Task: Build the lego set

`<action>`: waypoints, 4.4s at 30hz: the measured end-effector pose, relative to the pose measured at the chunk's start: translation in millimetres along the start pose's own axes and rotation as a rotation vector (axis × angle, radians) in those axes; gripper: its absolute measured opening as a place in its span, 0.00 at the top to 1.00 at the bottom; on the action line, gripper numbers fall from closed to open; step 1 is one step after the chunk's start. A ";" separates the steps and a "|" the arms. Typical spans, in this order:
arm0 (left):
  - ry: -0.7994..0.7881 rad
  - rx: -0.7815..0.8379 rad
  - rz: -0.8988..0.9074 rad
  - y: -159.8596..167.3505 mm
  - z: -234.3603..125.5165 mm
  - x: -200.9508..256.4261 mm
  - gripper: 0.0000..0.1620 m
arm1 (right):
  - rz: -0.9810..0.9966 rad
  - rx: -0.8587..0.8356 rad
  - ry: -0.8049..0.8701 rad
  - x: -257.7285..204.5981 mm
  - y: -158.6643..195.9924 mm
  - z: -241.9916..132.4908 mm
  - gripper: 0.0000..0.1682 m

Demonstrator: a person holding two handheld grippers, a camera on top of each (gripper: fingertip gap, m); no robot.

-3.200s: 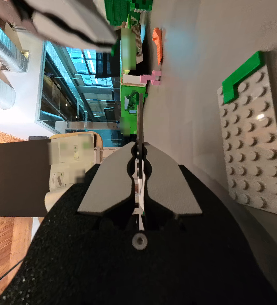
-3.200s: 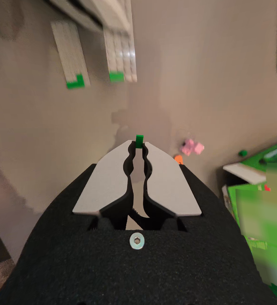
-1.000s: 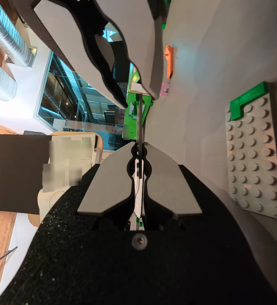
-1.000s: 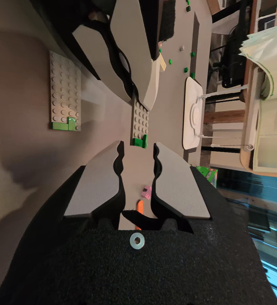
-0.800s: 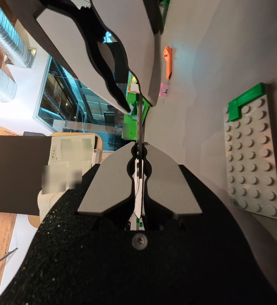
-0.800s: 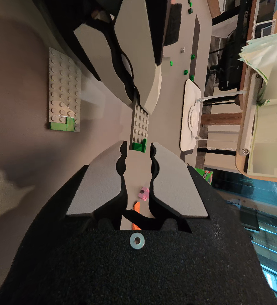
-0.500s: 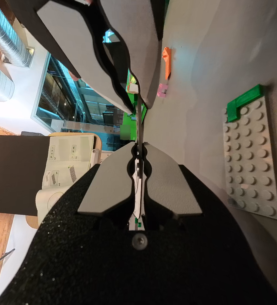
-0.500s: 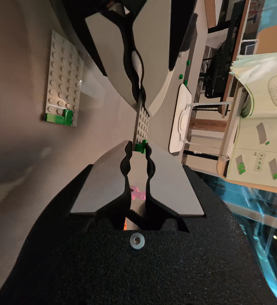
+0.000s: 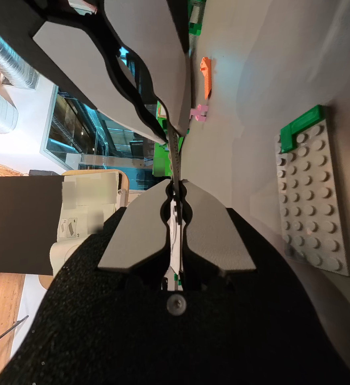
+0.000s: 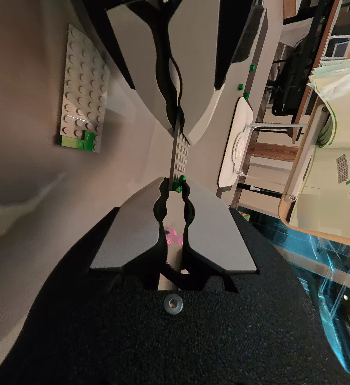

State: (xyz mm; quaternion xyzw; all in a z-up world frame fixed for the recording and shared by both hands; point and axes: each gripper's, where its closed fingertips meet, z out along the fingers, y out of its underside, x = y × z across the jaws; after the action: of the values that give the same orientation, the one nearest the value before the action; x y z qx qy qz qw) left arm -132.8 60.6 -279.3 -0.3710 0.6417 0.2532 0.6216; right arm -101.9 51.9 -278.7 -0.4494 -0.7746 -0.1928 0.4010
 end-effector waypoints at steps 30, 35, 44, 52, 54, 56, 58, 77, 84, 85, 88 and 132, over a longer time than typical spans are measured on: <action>0.048 0.022 0.015 -7.8 -1.5 8.4 0.98 | -0.021 0.030 -0.098 -13.6 3.2 -0.6 0.91; 0.068 0.031 0.028 -10.5 -2.1 12.1 0.97 | -0.042 0.030 -0.122 -14.5 4.1 -2.6 0.93; 0.122 0.061 -0.095 -12.7 -2.3 13.9 0.98 | 0.064 0.062 -0.083 -19.3 2.5 -3.6 0.91; 0.160 0.089 -0.210 -14.4 -2.5 13.5 0.98 | 0.124 0.094 -0.041 -15.8 4.5 -5.7 0.81; 0.167 0.094 -0.230 -14.3 -2.7 13.2 0.98 | 0.116 0.098 -0.040 -16.6 3.9 -5.2 0.82; 0.175 0.103 -0.241 -15.3 -3.2 13.5 0.98 | 0.108 0.098 -0.036 -16.6 3.6 -4.4 0.83; 0.175 0.109 -0.237 -16.6 -3.6 13.6 0.98 | 0.102 0.098 -0.037 -17.2 3.1 -3.6 0.86; 0.245 0.094 -0.100 -25.9 -4.4 32.7 0.96 | -0.216 -0.011 -0.107 -31.1 9.5 0.2 0.95; 0.213 0.095 -0.132 -23.1 -2.3 26.8 0.96 | -0.124 0.019 -0.072 -23.8 9.2 1.4 0.95; 0.195 0.094 -0.137 -22.2 -1.1 24.7 0.95 | -0.063 0.030 -0.057 -20.7 9.4 1.6 0.95; 0.142 0.068 -0.163 -16.3 4.0 19.2 0.95 | 0.103 0.067 0.030 -13.8 11.8 5.3 0.96; 0.672 0.417 -2.137 -10.6 12.6 -28.9 0.69 | -0.047 0.167 0.783 39.0 24.8 1.3 0.96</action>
State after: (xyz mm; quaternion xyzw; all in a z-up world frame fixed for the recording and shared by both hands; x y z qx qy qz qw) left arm -118.1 68.9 -250.6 -0.6665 0.1610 -0.6296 0.3654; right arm -92.0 86.8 -250.0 -0.2899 -0.5865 -0.2950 0.6964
